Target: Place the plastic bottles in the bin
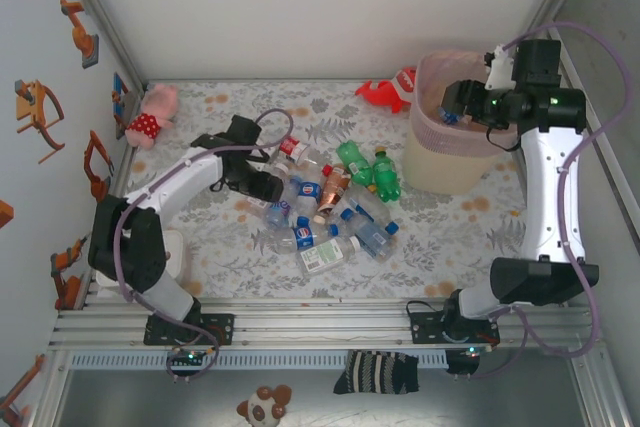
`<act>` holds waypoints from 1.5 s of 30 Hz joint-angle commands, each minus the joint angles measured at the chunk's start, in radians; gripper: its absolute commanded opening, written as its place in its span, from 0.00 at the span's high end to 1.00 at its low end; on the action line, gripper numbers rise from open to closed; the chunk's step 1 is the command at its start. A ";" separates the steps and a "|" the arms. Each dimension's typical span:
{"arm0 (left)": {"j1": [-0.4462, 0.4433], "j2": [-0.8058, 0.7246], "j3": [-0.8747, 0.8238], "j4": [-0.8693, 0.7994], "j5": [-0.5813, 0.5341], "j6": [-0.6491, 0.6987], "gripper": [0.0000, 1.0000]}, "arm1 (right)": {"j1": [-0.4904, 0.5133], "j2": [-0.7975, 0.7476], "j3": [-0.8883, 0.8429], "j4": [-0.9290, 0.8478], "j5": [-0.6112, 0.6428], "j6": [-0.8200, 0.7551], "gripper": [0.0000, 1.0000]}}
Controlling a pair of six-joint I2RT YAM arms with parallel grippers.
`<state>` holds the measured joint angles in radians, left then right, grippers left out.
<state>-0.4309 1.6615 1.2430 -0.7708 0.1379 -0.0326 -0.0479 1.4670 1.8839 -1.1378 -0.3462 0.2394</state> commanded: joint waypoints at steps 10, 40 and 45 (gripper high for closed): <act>0.018 0.181 0.131 -0.024 -0.009 0.080 0.20 | 0.010 -0.032 -0.019 0.042 -0.016 0.024 0.32; 0.075 0.249 0.143 -0.001 -0.025 0.059 0.24 | 0.032 -0.013 -0.003 0.052 -0.022 0.037 0.32; 0.073 0.200 0.118 -0.009 0.033 0.044 0.19 | 0.047 -0.014 0.001 0.048 -0.017 0.041 0.32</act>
<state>-0.3584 1.9156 1.3788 -0.7563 0.1349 0.0288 -0.0143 1.4563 1.8660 -1.0939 -0.3546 0.2661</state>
